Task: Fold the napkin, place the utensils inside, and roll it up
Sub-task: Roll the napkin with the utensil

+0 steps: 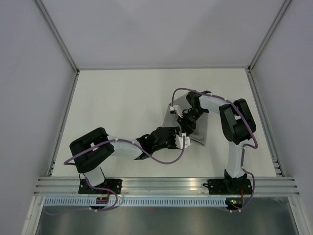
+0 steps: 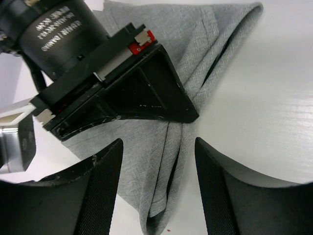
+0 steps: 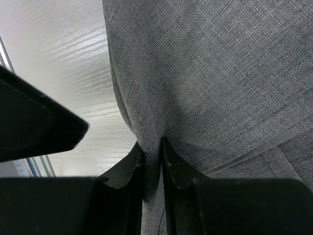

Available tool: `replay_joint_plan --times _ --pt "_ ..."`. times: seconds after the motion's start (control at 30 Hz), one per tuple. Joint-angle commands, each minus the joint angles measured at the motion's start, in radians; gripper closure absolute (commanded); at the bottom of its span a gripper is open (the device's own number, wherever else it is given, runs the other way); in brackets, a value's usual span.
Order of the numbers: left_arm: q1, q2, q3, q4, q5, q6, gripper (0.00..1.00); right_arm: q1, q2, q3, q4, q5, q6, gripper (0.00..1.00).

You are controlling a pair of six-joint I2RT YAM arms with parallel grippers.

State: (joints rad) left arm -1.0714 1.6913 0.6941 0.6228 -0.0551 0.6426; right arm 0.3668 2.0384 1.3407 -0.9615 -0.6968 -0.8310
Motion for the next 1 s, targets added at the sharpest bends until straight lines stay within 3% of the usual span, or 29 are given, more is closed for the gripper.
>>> replay_joint_plan --times 0.0,0.27,0.67,0.77,0.97 --pt "0.016 0.03 0.056 -0.052 0.084 0.068 0.34 -0.002 0.094 -0.054 -0.034 0.175 -0.036 0.86" --pt "0.031 0.102 0.146 -0.201 0.164 0.084 0.34 -0.005 0.108 -0.043 -0.037 0.175 -0.028 0.86" --pt "0.034 0.169 0.191 -0.276 0.21 0.075 0.37 -0.008 0.124 -0.023 -0.04 0.171 -0.014 0.87" --pt "0.034 0.185 0.208 -0.301 0.221 0.074 0.46 -0.011 0.123 -0.021 -0.037 0.169 -0.008 0.87" --pt "0.034 0.197 0.231 -0.353 0.235 0.055 0.74 -0.014 0.121 -0.011 -0.037 0.168 -0.003 0.87"
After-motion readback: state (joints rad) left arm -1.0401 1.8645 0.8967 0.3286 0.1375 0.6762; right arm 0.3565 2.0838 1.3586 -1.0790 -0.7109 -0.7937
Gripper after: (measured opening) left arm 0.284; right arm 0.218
